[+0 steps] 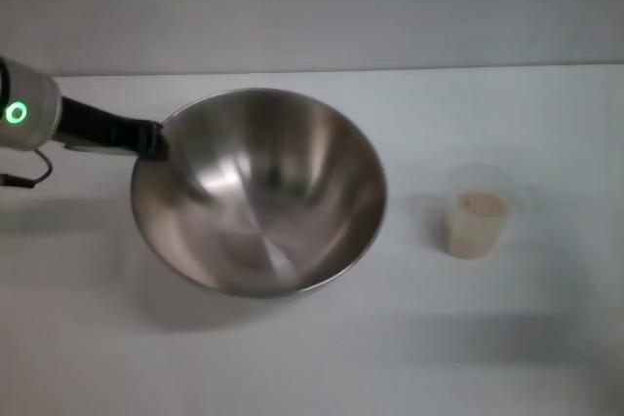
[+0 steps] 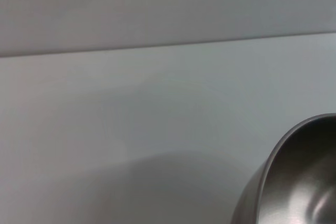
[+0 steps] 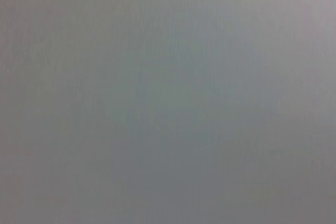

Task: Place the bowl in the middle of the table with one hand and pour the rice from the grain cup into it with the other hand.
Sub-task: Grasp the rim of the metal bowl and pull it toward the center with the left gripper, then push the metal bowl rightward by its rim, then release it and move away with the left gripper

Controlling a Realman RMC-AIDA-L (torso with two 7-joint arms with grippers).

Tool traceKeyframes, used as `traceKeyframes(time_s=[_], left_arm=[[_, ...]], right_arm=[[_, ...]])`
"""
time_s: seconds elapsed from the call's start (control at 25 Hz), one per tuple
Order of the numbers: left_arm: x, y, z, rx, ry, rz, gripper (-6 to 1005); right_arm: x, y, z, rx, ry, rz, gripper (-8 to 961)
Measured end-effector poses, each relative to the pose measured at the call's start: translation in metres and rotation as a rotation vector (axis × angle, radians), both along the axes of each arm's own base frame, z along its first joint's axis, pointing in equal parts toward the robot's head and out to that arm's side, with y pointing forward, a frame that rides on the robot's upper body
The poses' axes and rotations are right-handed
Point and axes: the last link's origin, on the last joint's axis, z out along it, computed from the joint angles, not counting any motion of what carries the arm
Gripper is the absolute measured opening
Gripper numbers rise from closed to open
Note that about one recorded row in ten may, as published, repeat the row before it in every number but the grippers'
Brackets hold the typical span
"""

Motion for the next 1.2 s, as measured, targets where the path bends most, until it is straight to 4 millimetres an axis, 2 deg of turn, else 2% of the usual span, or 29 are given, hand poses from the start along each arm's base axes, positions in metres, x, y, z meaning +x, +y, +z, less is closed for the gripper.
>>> traceKeyframes(time_s=[0.2, 0.44, 0.84, 1.2], left_arm=[[0.016, 0.008, -0.007, -0.026, -0.038, -0.030, 46], [0.034, 0.020, -0.025, -0.061, -0.058, -0.055, 49], [0.038, 0.031, -0.045, -0.076, -0.065, -0.062, 54], [0.034, 0.034, -0.051, -0.066, -0.071, -0.050, 59]], right_arm=[[0.000, 0.000, 0.000, 0.001, 0.000, -0.001, 599], [0.000, 0.000, 0.001, 0.003, 0.000, -0.002, 599], [0.001, 0.000, 0.002, 0.001, -0.009, -0.002, 599], [0.001, 0.001, 0.003, 0.002, -0.011, 0.000, 599]])
